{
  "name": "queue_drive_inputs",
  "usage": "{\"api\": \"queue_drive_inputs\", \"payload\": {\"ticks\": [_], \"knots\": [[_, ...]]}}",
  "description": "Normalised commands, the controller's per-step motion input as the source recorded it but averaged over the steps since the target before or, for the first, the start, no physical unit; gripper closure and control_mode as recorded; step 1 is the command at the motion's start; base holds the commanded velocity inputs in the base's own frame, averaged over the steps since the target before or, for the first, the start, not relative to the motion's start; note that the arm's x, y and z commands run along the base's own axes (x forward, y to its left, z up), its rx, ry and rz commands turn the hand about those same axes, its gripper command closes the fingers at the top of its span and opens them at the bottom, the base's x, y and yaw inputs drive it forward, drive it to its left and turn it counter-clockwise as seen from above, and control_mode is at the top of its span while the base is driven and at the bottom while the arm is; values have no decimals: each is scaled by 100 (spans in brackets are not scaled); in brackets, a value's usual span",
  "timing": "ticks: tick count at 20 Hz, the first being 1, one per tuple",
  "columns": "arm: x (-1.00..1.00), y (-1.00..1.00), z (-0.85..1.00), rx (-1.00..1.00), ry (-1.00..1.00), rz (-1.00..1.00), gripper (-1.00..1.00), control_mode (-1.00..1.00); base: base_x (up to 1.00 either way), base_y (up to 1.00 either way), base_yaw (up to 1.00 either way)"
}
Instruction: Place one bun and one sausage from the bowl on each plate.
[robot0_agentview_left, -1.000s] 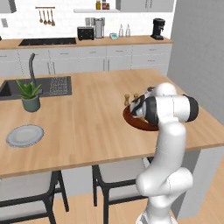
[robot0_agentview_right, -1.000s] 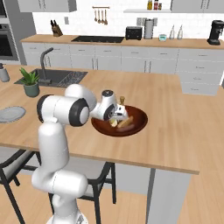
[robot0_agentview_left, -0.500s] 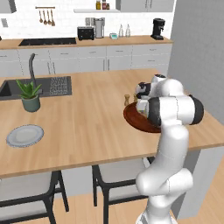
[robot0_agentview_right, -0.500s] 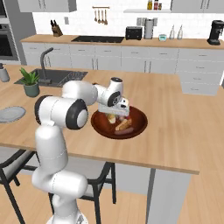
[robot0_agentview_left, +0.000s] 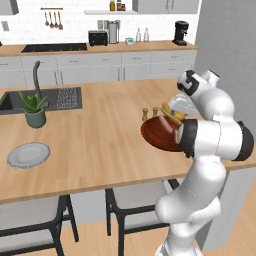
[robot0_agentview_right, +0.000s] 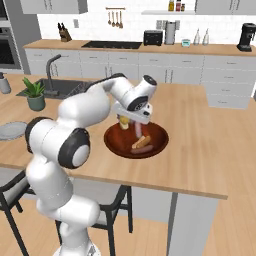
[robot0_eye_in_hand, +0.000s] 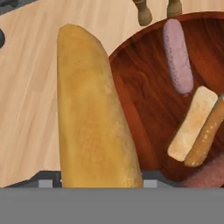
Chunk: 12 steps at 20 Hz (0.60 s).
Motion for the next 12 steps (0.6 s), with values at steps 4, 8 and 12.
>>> {"api": "queue_drive_inputs", "payload": {"ticks": [4, 8, 12], "knots": [[-81, 44, 16, -3, -1, 0, 100, -100, 0, 0, 0], [-10, 78, 24, -18, 7, 0, 100, -100, 0, 0, 0], [10, 53, 17, -13, 11, 0, 100, -100, 0, 0, 0]]}}
